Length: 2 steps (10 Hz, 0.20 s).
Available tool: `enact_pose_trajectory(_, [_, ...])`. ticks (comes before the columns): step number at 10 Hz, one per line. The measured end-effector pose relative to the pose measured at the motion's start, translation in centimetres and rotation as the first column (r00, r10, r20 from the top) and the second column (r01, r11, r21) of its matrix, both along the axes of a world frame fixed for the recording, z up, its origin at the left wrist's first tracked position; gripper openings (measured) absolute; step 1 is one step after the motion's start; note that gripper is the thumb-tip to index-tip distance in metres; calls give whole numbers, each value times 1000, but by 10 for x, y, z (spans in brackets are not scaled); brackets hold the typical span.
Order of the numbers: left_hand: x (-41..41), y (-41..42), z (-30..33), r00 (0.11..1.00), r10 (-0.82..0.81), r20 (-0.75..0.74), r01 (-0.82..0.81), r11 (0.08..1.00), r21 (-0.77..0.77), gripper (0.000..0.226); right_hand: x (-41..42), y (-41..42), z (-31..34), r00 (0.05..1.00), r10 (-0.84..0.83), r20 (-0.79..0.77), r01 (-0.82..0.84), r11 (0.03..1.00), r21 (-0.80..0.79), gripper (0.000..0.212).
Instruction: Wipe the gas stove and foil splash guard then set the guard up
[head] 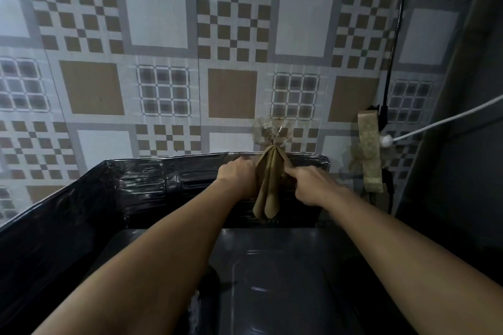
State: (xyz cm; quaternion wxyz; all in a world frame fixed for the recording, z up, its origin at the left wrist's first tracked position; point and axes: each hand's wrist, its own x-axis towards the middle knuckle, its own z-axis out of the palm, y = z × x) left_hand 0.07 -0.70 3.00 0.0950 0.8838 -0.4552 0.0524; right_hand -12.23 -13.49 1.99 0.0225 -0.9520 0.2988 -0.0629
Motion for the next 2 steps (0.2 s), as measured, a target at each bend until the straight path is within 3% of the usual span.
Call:
enact_pose_trajectory(1, [-11,23,3,999,20,-43,-19,999,28,38,-21,11,0,997,-17,-70,18,1000,17,40])
enact_pose_trajectory(2, [-22,45,6,994,32,-108,-30,999,16,46,-41,27,4,997,-25,-77,30,998,62,32])
